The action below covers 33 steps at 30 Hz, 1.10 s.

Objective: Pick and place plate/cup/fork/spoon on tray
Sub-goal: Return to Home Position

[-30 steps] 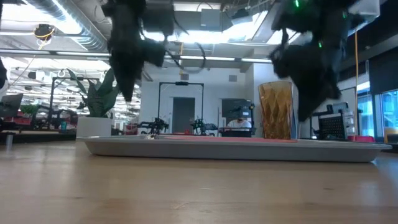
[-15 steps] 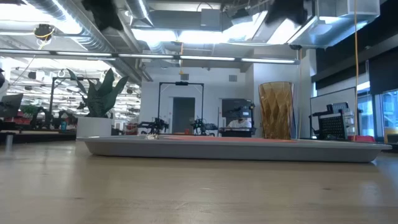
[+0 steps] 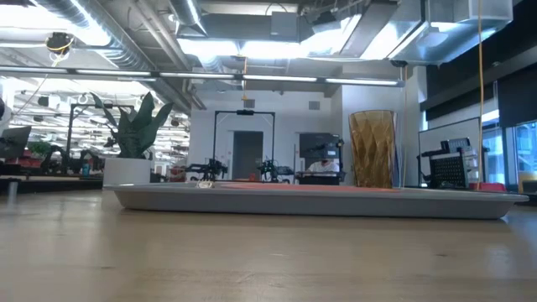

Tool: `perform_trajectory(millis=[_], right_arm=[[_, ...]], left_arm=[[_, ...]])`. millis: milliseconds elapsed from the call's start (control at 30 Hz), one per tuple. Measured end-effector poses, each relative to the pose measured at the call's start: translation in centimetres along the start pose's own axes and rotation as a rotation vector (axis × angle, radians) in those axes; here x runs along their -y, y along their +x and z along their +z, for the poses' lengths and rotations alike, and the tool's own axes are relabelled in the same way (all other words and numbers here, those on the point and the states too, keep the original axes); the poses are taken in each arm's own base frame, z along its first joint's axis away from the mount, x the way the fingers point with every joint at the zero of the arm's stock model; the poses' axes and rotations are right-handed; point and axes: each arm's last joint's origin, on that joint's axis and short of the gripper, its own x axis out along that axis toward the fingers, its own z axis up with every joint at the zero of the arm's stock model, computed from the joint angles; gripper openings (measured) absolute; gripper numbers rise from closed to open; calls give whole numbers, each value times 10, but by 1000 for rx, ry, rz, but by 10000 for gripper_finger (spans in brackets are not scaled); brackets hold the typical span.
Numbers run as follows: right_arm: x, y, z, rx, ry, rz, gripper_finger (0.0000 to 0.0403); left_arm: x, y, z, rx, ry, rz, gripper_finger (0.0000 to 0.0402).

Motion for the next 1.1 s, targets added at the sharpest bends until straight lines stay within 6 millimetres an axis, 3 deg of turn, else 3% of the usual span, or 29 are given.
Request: perform_trajectory(millis=[200, 433, 700, 833, 1100], right_arm=[[13, -34, -12, 22, -43, 10, 1], [18, -63, -31, -9, -44, -92, 1], [13, -86, -50, 65, 139, -191, 2], [17, -73, -64, 158, 176, -240, 2], [32, -18, -101, 229, 187, -203, 3]], left_arm=[[-3, -21, -2, 77, -33, 215, 0], [-4, -30, -4, 105, -23, 279, 0], [-5, -34, -5, 127, -69, 353, 0], [-6, -35, -5, 129, -71, 376, 0], [-7, -27, -7, 142, -66, 377, 0]])
